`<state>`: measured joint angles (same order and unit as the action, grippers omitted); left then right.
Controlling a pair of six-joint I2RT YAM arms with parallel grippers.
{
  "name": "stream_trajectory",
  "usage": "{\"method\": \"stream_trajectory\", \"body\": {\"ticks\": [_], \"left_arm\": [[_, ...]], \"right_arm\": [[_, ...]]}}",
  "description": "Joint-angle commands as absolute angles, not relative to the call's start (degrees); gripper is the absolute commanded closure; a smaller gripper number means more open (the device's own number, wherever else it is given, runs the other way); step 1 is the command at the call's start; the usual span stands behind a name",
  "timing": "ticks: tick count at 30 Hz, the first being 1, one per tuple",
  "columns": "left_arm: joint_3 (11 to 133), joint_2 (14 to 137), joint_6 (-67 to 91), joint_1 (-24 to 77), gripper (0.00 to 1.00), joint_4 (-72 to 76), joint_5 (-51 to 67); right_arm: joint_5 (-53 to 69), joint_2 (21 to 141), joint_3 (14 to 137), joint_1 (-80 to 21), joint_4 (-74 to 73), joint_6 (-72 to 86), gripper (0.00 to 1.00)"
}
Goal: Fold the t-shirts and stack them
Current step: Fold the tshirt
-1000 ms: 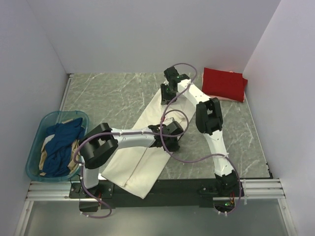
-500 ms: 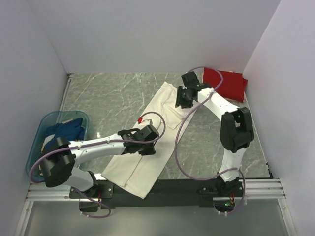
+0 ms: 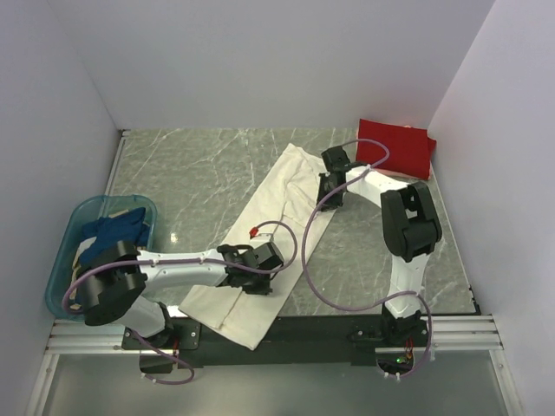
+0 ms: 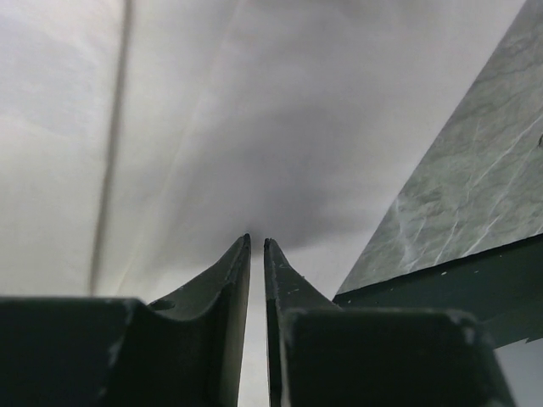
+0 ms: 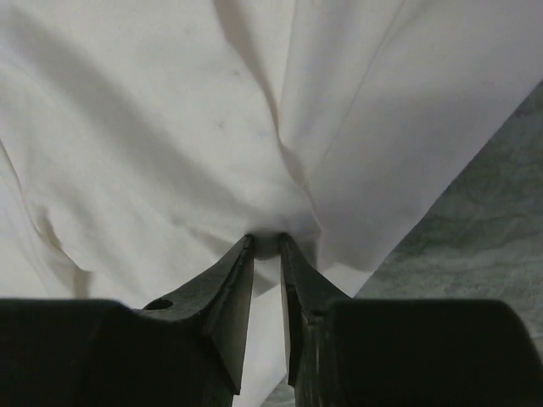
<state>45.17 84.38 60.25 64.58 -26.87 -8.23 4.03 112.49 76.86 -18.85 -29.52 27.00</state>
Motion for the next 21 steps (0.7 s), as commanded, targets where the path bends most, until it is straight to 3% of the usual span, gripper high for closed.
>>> {"method": "stream_trajectory", "body": {"ticks": [1, 7, 16, 21], "left_arm": [[45.26, 85.78, 62.4, 64.86, 0.83, -22.51, -6.24], [48.77, 90.96, 62.75, 64.78, 0.82, -20.31, -5.19], [57.12, 101.94, 63.63, 58.55, 0.82, -12.49, 0.43], [65.28, 108.45, 63.11, 55.99, 0.82, -10.81, 3.6]], "right_arm": [[2.9, 116.44, 82.07, -18.63, -29.35, 25.58, 0.74], [2.64, 123.83, 90.25, -18.54, -32.95, 24.09, 0.74], [3.08, 141.58, 121.67, -17.67, -42.88, 20.22, 0.74], [5.79, 148.44, 132.53, -16.79, -44.21, 19.77, 0.72]]}}
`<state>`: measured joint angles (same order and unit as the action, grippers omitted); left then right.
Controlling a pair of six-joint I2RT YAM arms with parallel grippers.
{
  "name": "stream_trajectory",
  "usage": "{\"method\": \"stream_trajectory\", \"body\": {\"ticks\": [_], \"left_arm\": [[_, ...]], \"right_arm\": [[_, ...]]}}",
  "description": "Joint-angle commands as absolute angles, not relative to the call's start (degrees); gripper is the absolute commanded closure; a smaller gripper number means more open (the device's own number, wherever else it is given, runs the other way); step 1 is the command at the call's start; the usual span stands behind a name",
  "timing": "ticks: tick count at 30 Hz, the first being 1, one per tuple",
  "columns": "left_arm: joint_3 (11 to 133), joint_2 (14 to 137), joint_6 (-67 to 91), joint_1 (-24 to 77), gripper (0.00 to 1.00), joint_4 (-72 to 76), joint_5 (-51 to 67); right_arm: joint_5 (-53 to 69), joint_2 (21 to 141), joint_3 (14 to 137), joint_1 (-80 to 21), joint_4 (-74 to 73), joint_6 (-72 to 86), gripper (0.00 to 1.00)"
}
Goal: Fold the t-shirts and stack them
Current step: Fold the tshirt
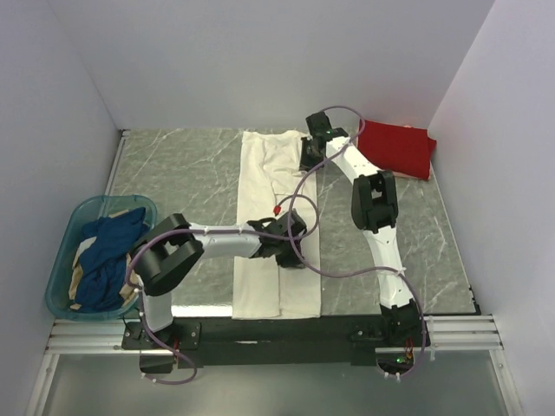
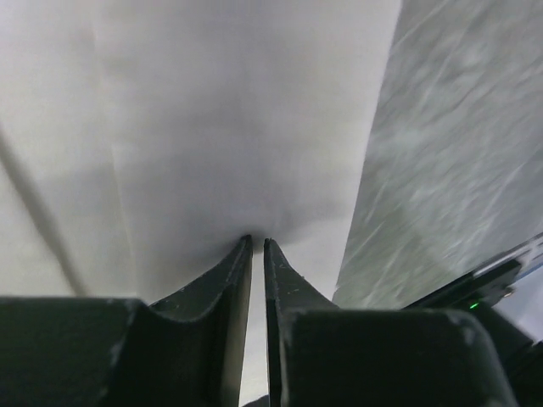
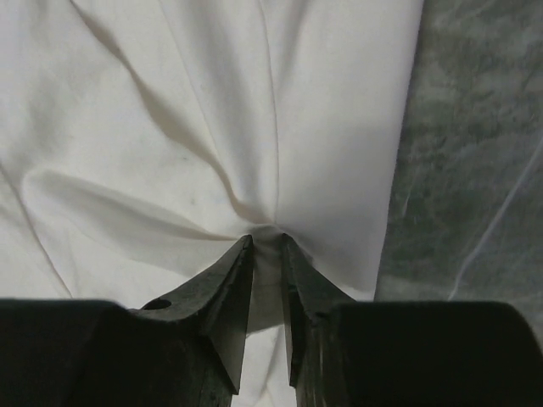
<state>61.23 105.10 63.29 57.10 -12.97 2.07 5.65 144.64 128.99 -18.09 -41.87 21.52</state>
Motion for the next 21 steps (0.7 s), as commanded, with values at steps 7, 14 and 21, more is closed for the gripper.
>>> {"method": "stream_trajectory", "body": {"ticks": [7, 14, 21], "left_arm": [[71.37, 107.24, 60.47, 55.37, 0.73, -12.21, 5.1], [70.05, 93.88, 58.01, 48.97, 0.65, -17.22, 0.53], [76.98, 96.23, 53.27, 38.77, 0.67, -22.41, -1.15]], "right_arm": [[9.05, 143.18, 130.61, -16.26, -40.08, 20.39, 0.53], [11.6, 128.87, 124.2, -13.1, -38.59, 23.63, 0.42], [11.25, 103.91, 98.83, -12.3, -30.44, 29.17, 0.45]]}}
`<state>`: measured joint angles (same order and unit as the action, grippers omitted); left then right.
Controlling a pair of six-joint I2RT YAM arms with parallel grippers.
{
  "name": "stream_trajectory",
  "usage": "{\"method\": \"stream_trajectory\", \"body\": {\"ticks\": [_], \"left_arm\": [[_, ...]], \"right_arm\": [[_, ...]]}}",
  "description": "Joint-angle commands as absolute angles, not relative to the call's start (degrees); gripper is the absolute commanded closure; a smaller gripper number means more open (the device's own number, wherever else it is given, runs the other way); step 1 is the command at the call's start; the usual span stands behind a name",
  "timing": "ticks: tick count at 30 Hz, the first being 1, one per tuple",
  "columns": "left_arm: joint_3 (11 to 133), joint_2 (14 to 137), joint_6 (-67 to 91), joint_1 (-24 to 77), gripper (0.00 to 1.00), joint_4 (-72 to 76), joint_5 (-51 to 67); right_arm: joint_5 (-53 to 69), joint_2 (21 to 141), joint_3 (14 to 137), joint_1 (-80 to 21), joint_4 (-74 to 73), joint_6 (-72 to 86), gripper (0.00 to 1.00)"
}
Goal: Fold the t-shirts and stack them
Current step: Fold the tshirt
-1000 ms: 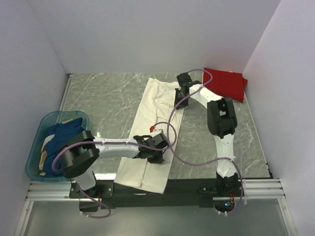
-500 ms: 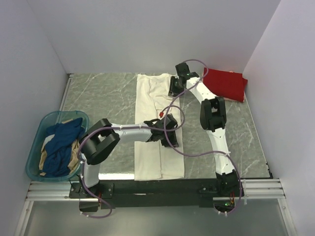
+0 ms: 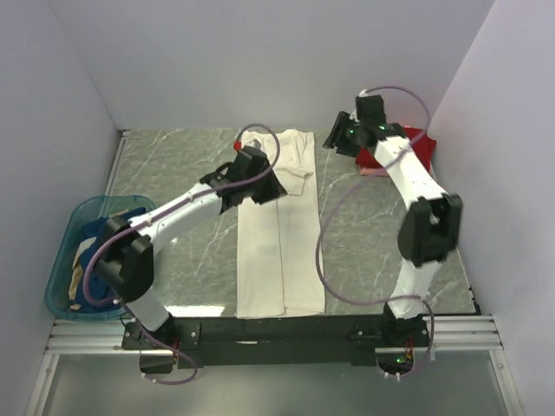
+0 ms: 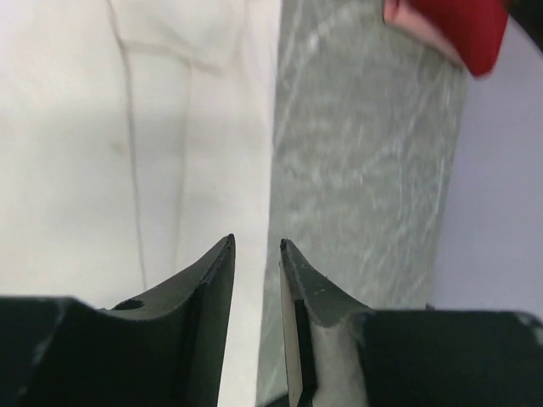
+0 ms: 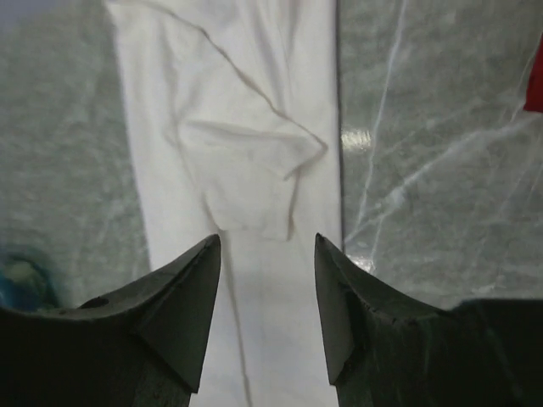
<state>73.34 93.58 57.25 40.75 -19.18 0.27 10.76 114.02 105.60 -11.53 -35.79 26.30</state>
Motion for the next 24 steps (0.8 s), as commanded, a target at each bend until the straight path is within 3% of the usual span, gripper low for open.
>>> {"method": "stream_trajectory", "body": {"ticks": [1, 6, 12, 24], "left_arm": [[78.04, 98.85, 52.3, 37.54, 0.67, -22.76, -0.53], [86.56, 107.74, 47.11, 36.56, 0.68, -24.26, 1.84], [94.21, 117.76, 45.88, 36.56, 0.68, -26.45, 2.9], [96.86, 123.75, 45.53, 36.3, 0.67, -22.86, 3.69]], "right_arm": [[11.08, 101.02, 91.57, -12.3, -29.28, 29.7, 0.45], [11.07, 82.64, 67.65, -15.54, -21.29, 32.43, 0.48], [8.26, 68.48, 50.49, -23.19, -18.2, 35.33, 0.49], [2.55, 57.83, 35.0, -36.3, -15.56, 42.54, 0.49]]}}
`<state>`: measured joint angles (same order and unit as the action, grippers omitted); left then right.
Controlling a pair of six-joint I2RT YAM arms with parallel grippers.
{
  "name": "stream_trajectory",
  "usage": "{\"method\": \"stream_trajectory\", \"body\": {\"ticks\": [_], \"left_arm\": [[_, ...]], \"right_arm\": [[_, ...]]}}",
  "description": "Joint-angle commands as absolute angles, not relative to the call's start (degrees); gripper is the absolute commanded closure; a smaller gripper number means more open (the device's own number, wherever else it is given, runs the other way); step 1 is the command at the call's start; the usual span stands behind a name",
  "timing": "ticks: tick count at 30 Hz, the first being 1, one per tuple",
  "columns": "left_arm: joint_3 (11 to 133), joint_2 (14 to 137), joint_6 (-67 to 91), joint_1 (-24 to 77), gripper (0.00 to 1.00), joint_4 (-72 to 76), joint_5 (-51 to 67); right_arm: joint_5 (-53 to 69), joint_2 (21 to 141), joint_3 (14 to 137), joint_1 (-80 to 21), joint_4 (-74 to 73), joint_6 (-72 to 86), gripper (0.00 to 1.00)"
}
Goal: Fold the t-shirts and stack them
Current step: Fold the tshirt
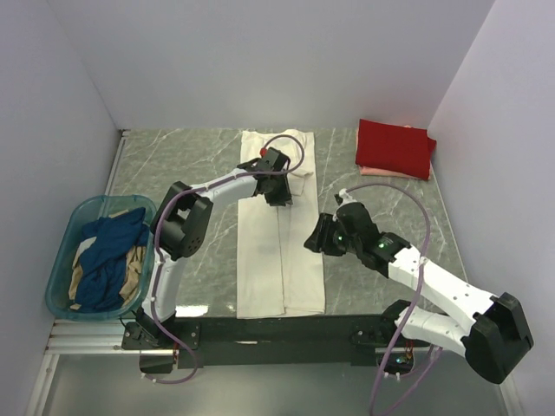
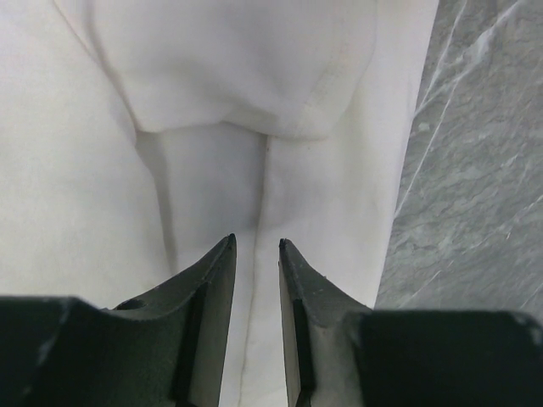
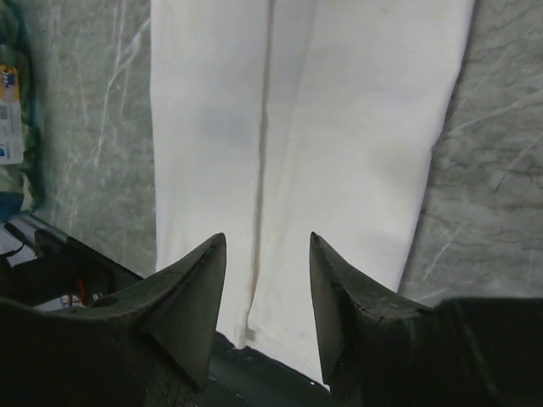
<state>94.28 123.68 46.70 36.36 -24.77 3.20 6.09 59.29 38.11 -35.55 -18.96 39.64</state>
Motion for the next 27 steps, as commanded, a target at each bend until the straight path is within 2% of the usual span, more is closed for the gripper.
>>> {"method": "stream_trajectory", "body": {"ticks": [1, 6, 10, 17, 22, 27], "left_arm": [[97.03, 123.84, 45.27, 36.3, 0.67, -22.42, 3.87], [99.13, 124.8, 44.04, 36.21, 0.67, -21.79, 2.82], [106.23, 127.79, 40.88, 36.21, 0.64, -24.17, 0.18], [120.66, 136.31, 37.18, 36.3, 0.45, -29.18, -5.09], [127.78, 141.15, 35.43, 36.3, 0.43, -29.79, -9.49], [128.5, 142.64, 30.87, 37.09, 0.43, -25.85, -13.43]], "right_arm": [[2.37, 57.66, 34.37, -36.3, -15.3, 42.8, 0.49], [0.27, 55.38, 31.73, -36.21, -15.9, 43.77, 0.49], [-1.49, 51.52, 30.94, -36.12, -17.84, 44.12, 0.49], [-2.99, 46.32, 31.02, -36.04, -22.32, 44.3, 0.48], [-3.69, 43.95, 31.38, -35.95, -24.78, 43.51, 0.48], [-5.18, 41.4, 31.82, -35.86, -27.07, 42.8, 0.48]]}}
